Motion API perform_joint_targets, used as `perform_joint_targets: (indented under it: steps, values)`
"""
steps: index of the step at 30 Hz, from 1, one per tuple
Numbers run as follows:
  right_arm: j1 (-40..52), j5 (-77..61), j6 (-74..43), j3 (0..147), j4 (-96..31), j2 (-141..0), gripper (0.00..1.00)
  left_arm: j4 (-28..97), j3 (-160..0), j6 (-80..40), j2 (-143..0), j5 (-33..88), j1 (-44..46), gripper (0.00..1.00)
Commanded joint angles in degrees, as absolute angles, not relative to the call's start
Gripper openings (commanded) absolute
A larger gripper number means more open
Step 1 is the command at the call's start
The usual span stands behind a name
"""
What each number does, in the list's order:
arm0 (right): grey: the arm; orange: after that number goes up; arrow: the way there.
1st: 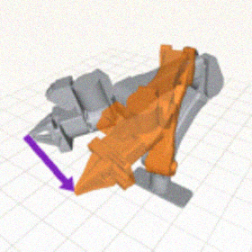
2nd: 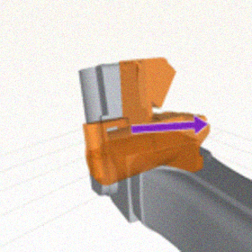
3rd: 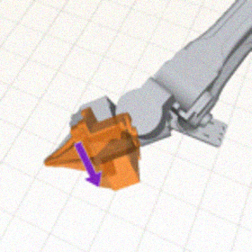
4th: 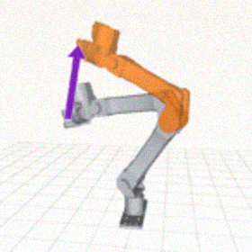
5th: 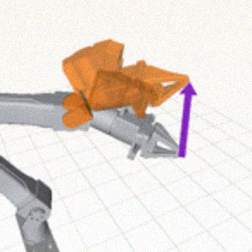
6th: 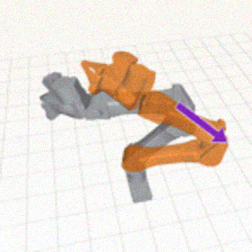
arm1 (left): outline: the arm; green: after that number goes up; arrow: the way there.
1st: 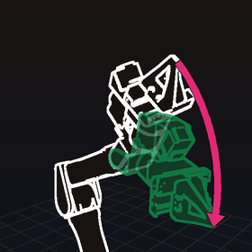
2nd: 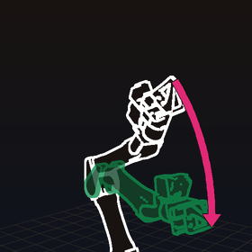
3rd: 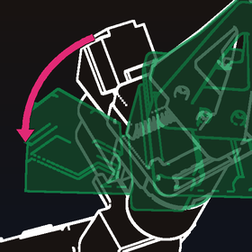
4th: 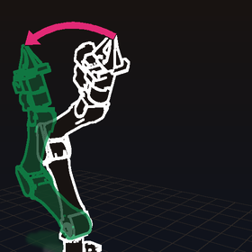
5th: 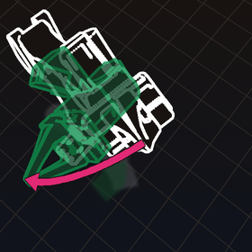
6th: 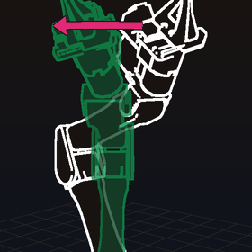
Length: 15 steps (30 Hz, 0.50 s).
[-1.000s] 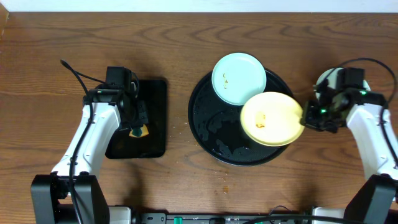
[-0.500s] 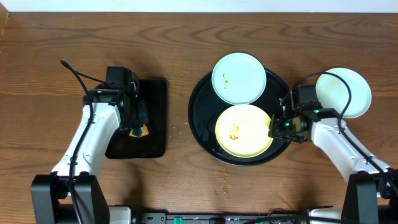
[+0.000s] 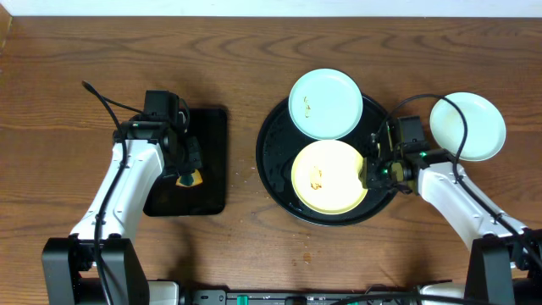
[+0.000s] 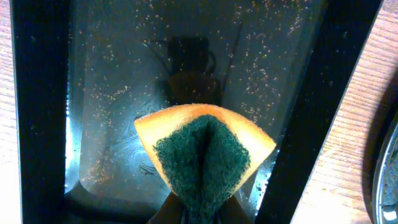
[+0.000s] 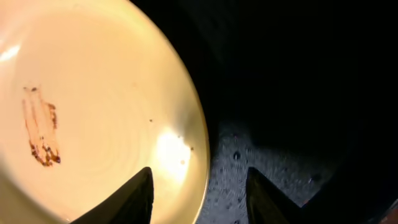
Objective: Clean dirty plates on tray and stack at the side
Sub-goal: 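Grip the yellow plate rim with the right gripper and pull it center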
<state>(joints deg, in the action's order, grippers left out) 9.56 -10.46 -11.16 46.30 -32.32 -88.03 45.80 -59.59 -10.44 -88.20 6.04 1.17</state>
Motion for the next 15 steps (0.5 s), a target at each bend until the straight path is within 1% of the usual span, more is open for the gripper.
perform_joint_targets:
  steps: [1,8,10,15]
  values:
    - [8.3,-9.9,-3.0,48.9,-31.2,-87.7,0.47,45.7,-59.3,-9.6,-88.4,6.4,1.0,0.08]
    - [7.9,-10.0,-2.7,48.7,-27.0,-91.1,0.45,45.5,-59.3,-9.6,-88.4,6.4,1.0,0.08]
    - [8.1,-10.1,-2.7,48.7,-25.3,-93.3,0.43,45.3,-59.3,-9.6,-88.4,6.4,1.0,0.08]
    - [8.2,-10.2,-2.7,48.7,-22.9,-97.3,0.28,44.7,-59.3,-8.3,-88.4,6.4,1.0,0.08]
